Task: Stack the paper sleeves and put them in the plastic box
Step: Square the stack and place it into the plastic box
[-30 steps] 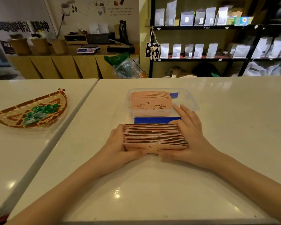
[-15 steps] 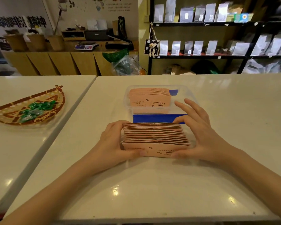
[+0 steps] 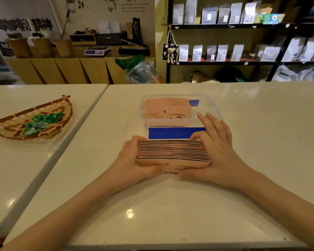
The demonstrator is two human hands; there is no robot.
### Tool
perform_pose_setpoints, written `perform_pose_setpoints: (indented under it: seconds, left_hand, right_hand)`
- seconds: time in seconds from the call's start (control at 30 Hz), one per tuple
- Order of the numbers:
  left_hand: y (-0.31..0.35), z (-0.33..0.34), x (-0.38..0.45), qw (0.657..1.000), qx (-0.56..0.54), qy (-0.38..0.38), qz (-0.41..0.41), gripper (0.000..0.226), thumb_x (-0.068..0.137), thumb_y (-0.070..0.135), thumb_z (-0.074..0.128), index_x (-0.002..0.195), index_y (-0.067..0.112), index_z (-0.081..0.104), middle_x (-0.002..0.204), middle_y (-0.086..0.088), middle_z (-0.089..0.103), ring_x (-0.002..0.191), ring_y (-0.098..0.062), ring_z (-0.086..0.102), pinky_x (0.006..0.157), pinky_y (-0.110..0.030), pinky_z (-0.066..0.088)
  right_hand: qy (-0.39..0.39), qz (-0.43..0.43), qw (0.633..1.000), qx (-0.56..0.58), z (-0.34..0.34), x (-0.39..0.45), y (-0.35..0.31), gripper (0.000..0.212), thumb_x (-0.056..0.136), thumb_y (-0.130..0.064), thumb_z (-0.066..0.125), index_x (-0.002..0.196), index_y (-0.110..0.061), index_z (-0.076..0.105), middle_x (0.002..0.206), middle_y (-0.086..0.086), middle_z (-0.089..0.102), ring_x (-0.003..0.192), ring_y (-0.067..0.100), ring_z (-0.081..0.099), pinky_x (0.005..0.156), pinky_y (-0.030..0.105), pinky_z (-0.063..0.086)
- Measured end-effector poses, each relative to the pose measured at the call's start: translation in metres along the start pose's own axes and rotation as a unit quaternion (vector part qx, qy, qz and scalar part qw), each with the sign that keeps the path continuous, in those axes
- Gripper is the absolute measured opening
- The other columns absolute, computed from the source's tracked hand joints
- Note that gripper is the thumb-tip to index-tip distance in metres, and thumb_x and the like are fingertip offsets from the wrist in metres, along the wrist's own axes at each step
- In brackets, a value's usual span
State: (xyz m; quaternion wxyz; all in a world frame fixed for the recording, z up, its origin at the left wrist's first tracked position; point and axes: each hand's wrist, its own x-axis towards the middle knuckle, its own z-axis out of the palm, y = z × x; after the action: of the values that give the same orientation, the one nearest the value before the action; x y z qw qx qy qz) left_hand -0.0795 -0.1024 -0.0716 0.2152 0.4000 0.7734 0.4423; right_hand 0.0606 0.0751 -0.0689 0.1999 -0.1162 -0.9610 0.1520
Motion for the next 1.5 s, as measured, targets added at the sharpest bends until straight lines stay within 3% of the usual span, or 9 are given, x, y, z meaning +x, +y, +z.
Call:
perform_pose_setpoints:
  seconds: [0.23, 0.53, 0.73, 0.83, 1.0, 1.13, 1.27, 1.37, 1.5]
  left_hand:
    - [-0.002, 0.002, 0.002, 1.000, 0.002, 0.010, 0.005, 0.062, 0.045, 0.059, 0.071, 0.097, 0.046, 0.040, 0.114, 0.010, 0.052, 0.108, -0.007, 0.052, 0.090, -0.035, 0.051]
    - [-0.002, 0.003, 0.001, 0.999, -0.005, 0.011, 0.042, 0.076, 0.048, 0.056, 0.073, 0.111, 0.056, 0.029, 0.123, 0.013, 0.052, 0.117, -0.017, 0.050, 0.095, -0.043, 0.048]
    - [-0.003, 0.004, 0.001, 0.999, -0.022, 0.013, 0.039, 0.081, 0.048, 0.054, 0.074, 0.113, 0.059, 0.025, 0.124, 0.009, 0.053, 0.116, -0.019, 0.052, 0.096, -0.044, 0.047]
    - [-0.004, 0.005, 0.002, 0.999, -0.016, 0.012, 0.038, 0.082, 0.048, 0.055, 0.073, 0.115, 0.055, 0.026, 0.125, 0.009, 0.052, 0.116, -0.018, 0.051, 0.095, -0.043, 0.048]
    - [-0.005, 0.005, 0.002, 0.999, -0.009, 0.024, 0.041, 0.079, 0.047, 0.057, 0.072, 0.114, 0.053, 0.029, 0.123, 0.010, 0.052, 0.114, -0.014, 0.052, 0.094, -0.042, 0.049]
    - [-0.003, 0.006, 0.000, 0.999, 0.002, 0.022, 0.047, 0.072, 0.049, 0.059, 0.069, 0.109, 0.058, 0.030, 0.121, 0.015, 0.052, 0.114, -0.012, 0.050, 0.095, -0.042, 0.048]
    - [-0.002, 0.006, 0.000, 0.998, 0.005, 0.024, 0.058, 0.071, 0.051, 0.058, 0.069, 0.109, 0.058, 0.029, 0.122, 0.014, 0.052, 0.115, -0.014, 0.050, 0.095, -0.043, 0.047]
    - [-0.002, 0.005, 0.000, 0.998, 0.010, 0.027, 0.061, 0.071, 0.051, 0.058, 0.069, 0.108, 0.060, 0.028, 0.123, 0.014, 0.051, 0.116, -0.016, 0.050, 0.096, -0.043, 0.047]
    - [-0.001, 0.002, -0.001, 0.997, 0.032, 0.028, 0.065, 0.065, 0.052, 0.059, 0.069, 0.104, 0.060, 0.030, 0.115, 0.028, 0.044, 0.118, -0.011, 0.044, 0.094, -0.030, 0.048]
  right_hand:
    - [-0.020, 0.020, 0.997, 0.073, -0.006, 0.005, 0.004, 0.073, 0.042, -0.084, 0.051, 0.103, -0.048, 0.037, 0.150, -0.017, 0.006, 0.130, -0.008, -0.019, 0.115, 0.038, -0.009]
    - [-0.008, -0.024, 0.990, 0.136, -0.014, -0.002, 0.005, 0.041, 0.072, -0.073, 0.031, 0.106, -0.053, 0.042, 0.135, -0.041, 0.008, 0.133, -0.011, -0.010, 0.111, 0.026, -0.003]
    - [0.134, 0.004, 0.986, 0.099, -0.016, 0.002, 0.011, 0.043, 0.085, -0.047, 0.024, 0.099, -0.025, 0.059, 0.122, -0.016, 0.045, 0.122, -0.005, 0.027, 0.100, 0.009, 0.018]
    - [0.179, 0.008, 0.980, 0.082, -0.018, 0.001, 0.017, 0.036, 0.082, -0.028, 0.028, 0.084, -0.013, 0.060, 0.097, -0.005, 0.055, 0.098, 0.009, 0.047, 0.076, 0.017, 0.040]
    - [0.155, -0.032, 0.978, -0.137, -0.019, 0.001, 0.016, 0.034, 0.077, -0.016, 0.029, 0.075, -0.009, 0.063, 0.091, 0.011, 0.067, 0.084, 0.028, 0.059, 0.061, 0.027, 0.042]
    - [0.112, -0.040, 0.969, -0.215, -0.010, 0.000, 0.011, 0.023, 0.078, -0.029, 0.051, 0.082, -0.009, 0.062, 0.095, 0.012, 0.067, 0.089, 0.027, 0.057, 0.065, 0.031, 0.049]
    - [0.064, -0.044, 0.974, -0.213, -0.007, 0.000, 0.007, 0.049, 0.056, -0.041, 0.079, 0.086, -0.008, 0.061, 0.095, 0.013, 0.068, 0.089, 0.029, 0.063, 0.071, 0.031, 0.051]
    - [0.075, -0.036, 0.977, -0.198, -0.010, 0.000, 0.006, 0.032, 0.070, -0.039, 0.065, 0.084, -0.009, 0.062, 0.098, 0.011, 0.066, 0.091, 0.028, 0.060, 0.068, 0.030, 0.048]
    - [0.098, 0.017, 0.993, 0.060, -0.025, 0.005, 0.014, 0.041, 0.070, -0.037, 0.032, 0.093, -0.021, 0.062, 0.109, -0.010, 0.050, 0.103, 0.000, 0.033, 0.080, 0.008, 0.030]
